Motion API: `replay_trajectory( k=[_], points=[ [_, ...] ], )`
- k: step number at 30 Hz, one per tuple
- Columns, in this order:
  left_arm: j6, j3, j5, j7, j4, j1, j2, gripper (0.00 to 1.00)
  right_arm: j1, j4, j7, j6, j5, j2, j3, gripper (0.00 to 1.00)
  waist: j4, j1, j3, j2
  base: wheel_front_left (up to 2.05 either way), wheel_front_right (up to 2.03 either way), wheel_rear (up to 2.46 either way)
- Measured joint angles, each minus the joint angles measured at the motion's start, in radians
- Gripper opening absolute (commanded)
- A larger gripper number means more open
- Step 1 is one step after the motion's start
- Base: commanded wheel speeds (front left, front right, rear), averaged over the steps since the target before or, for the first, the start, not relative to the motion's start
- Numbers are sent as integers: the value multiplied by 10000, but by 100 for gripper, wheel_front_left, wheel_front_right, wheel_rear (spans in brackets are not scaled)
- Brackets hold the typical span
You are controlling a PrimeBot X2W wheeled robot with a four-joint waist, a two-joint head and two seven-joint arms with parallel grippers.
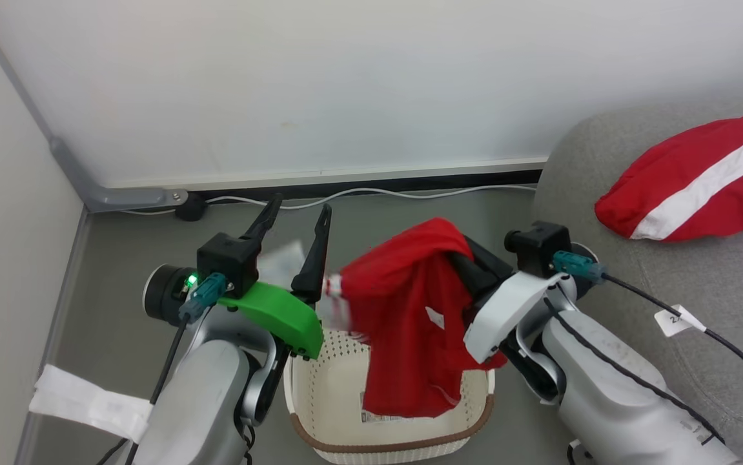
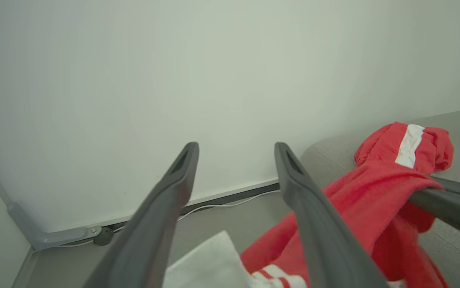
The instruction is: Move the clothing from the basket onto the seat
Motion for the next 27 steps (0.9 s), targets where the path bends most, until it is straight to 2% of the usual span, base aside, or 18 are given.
replay_trajectory(
  k=[7, 10, 23, 27],
  points=[
    [0, 79, -19, -573, 4, 454, 31, 100, -212, -512, -10, -182, -4, -412, -558, 0, -443, 0, 58, 0, 0, 0, 0],
    [-33, -8, -33, -631, 2, 667, 48, 100, -211, -823, -10, -364, -4, -679, -913, 0, -644, 0, 61, 0, 0, 0, 0],
    [-502, -593, -59, -761, -8, 1476, 201, 100, 144, -1781, -56, -943, 12, -2042, -2159, 0, -1728, 0, 25, 0, 0, 0, 0],
    [-591, -702, -59, -788, -33, 1597, 197, 100, 224, -2069, -67, -961, 8, -2370, -2322, 0, -2141, 0, 30, 0, 0, 0, 0]
  ],
)
